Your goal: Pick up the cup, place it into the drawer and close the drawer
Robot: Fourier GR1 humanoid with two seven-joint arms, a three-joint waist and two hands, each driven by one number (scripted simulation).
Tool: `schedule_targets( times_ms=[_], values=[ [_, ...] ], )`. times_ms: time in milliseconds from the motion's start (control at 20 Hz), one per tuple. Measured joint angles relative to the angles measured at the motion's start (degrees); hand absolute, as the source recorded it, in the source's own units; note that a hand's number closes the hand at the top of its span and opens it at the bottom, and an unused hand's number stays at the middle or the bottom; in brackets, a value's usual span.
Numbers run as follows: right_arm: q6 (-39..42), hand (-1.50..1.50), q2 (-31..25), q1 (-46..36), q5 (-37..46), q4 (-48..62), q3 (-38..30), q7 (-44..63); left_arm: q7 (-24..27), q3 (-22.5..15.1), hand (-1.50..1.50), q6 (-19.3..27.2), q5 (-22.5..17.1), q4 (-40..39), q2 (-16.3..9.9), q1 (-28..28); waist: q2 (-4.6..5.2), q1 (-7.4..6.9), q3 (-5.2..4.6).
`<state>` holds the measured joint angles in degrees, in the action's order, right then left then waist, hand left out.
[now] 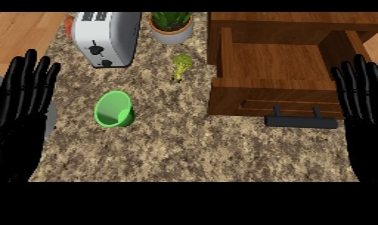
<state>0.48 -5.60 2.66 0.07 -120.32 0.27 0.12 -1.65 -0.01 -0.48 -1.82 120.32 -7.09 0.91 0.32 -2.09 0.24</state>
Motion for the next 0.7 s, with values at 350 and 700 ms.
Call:
schedule_targets(
  times_ms=[350, 700],
  values=[
    [2.5, -1.50, 0.2, -1.6, -2.6, 0.0, 0.6, 1.3, 2.1, 0.9, -1.50, 1.7, 1.0, -3.9, 2.5, -2.6, -0.24, 1.87, -0.20],
    [3.2, -1.50, 1.0, -4.9, -6.0, 1.8, 0.8, 5.2, 0.6, -1.4, -1.50, 6.4, -2.2, -7.9, 6.1, -5.3, -0.29, 2.10, -0.23]
  ],
)
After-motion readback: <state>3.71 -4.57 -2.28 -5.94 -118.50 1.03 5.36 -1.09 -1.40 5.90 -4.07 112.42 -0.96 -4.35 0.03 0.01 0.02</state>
